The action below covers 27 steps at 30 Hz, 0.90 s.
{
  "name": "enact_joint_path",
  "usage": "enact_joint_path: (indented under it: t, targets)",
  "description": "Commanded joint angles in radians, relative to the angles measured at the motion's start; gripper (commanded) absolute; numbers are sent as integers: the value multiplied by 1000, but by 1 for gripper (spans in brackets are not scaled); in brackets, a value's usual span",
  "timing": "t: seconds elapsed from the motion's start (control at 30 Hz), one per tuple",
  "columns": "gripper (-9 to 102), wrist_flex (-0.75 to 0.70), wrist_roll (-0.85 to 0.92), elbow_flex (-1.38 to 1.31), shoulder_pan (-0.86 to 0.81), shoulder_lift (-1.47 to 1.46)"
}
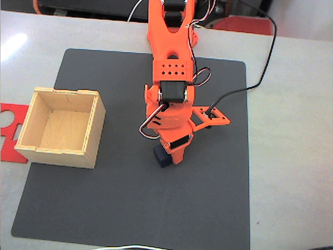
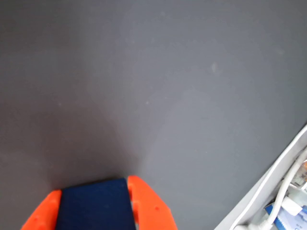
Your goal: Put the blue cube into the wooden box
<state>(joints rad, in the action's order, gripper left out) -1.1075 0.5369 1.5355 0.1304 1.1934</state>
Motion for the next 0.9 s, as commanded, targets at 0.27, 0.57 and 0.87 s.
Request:
enact_joint_path:
  t: [0.27,0.57,0.87]
  targets:
    - [0,-61,34,-104,-100,86]
    - [0,-245,112,-508,-362,160]
    - [0,-336,138,-643,-525,258]
